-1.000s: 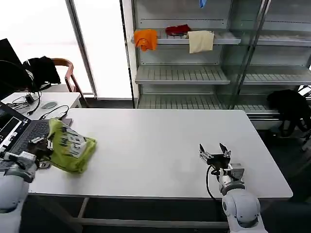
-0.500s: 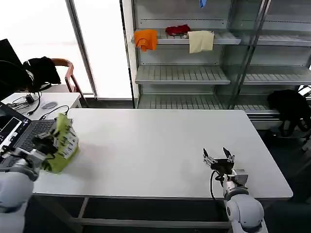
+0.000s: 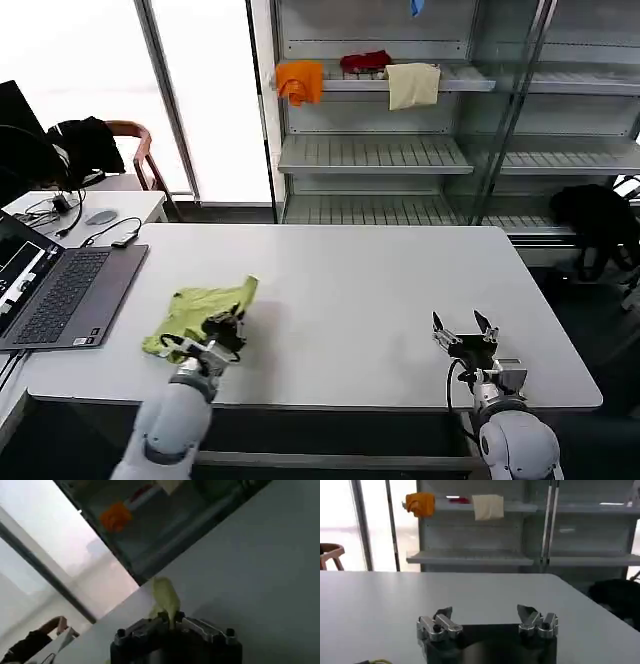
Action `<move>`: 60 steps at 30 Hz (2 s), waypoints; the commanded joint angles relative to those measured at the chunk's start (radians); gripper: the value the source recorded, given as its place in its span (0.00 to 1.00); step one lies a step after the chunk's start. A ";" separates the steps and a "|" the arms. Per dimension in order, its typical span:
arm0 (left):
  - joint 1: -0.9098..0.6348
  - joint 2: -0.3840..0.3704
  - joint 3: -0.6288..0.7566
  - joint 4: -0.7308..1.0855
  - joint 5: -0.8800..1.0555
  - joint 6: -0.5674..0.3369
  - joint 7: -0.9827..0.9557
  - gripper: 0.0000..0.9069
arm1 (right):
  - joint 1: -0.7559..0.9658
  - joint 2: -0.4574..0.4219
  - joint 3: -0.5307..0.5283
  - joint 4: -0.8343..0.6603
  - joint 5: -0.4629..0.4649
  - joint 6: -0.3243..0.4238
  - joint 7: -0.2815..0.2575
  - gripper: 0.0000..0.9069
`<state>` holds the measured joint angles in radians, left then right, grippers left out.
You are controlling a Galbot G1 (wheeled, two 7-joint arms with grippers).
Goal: Fold and organize the clothes.
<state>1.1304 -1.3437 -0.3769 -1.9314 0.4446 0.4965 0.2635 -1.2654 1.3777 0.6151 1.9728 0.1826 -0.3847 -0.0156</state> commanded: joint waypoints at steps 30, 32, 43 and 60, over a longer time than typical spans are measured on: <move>-0.373 -0.234 0.263 0.208 -0.633 0.002 -0.376 1.00 | 0.137 0.102 -0.142 -0.052 0.050 -0.162 -0.001 1.00; -0.367 -0.209 0.233 0.194 -0.636 -0.003 -0.373 1.00 | 0.155 0.112 -0.159 -0.059 0.099 -0.194 0.006 1.00; -0.231 0.087 -0.021 0.208 -0.673 -0.095 -0.303 1.00 | 0.181 0.147 -0.219 -0.158 0.167 -0.197 0.064 1.00; -0.178 0.180 -0.135 0.247 -0.763 -0.129 -0.287 1.00 | 0.168 0.120 -0.218 -0.160 0.218 -0.199 0.071 0.00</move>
<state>0.9214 -1.2279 -0.4384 -1.6898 -0.2737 0.3846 -0.0314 -1.1025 1.4974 0.4127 1.8281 0.3598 -0.5748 0.0559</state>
